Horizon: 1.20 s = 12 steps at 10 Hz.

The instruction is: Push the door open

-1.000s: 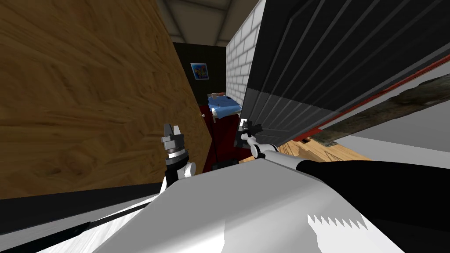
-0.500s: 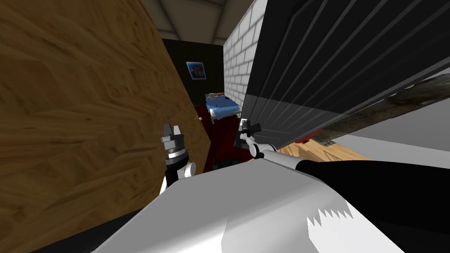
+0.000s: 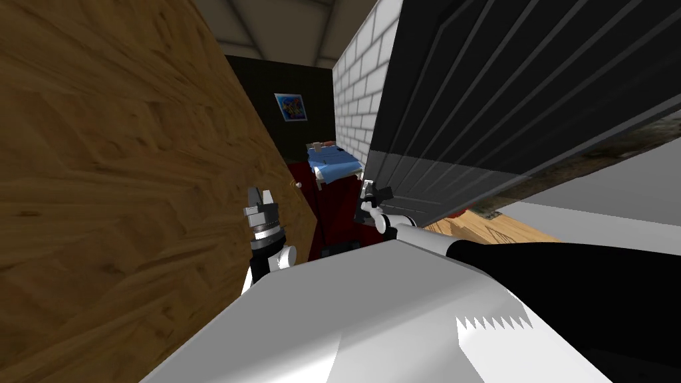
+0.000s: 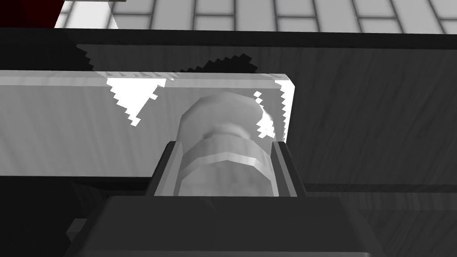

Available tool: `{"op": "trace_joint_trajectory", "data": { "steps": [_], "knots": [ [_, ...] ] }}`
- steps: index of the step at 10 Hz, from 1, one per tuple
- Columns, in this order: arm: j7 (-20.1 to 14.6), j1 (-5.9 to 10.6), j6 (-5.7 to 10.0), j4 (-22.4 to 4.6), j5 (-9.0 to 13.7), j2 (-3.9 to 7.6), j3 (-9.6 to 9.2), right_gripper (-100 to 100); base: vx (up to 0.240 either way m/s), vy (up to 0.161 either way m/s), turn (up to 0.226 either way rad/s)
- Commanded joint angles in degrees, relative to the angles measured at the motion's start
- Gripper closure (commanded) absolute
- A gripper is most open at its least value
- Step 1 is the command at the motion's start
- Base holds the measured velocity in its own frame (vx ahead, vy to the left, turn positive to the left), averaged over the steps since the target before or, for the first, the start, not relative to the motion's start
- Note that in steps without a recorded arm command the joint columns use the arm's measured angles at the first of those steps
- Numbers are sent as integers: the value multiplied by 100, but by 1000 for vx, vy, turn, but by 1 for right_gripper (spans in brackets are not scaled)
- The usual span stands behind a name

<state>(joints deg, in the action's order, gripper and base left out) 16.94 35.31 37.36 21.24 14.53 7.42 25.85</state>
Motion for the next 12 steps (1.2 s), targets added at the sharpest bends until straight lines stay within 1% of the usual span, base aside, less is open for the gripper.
{"op": "trace_joint_trajectory", "data": {
  "steps": [1,3,4,5,7,8,9,10,11,12],
  "knots": [
    [127,-130,-53,286,39,-4,106,100,125,11,-27],
    [365,-63,17,300,114,-101,286,100,157,1,-92],
    [365,-63,17,274,114,-101,286,100,130,-15,-19],
    [539,-15,68,273,168,-174,416,100,135,-8,-106],
    [757,45,131,239,237,-272,580,100,213,13,-120],
    [757,45,131,434,237,-272,580,100,126,3,-61],
    [757,45,131,239,237,-272,580,100,44,-15,11],
    [907,87,175,216,284,-344,692,100,94,-14,-61],
    [998,112,202,202,312,-391,761,100,154,27,-103],
    [998,112,202,202,312,-391,761,100,123,13,-48]
  ]
}}
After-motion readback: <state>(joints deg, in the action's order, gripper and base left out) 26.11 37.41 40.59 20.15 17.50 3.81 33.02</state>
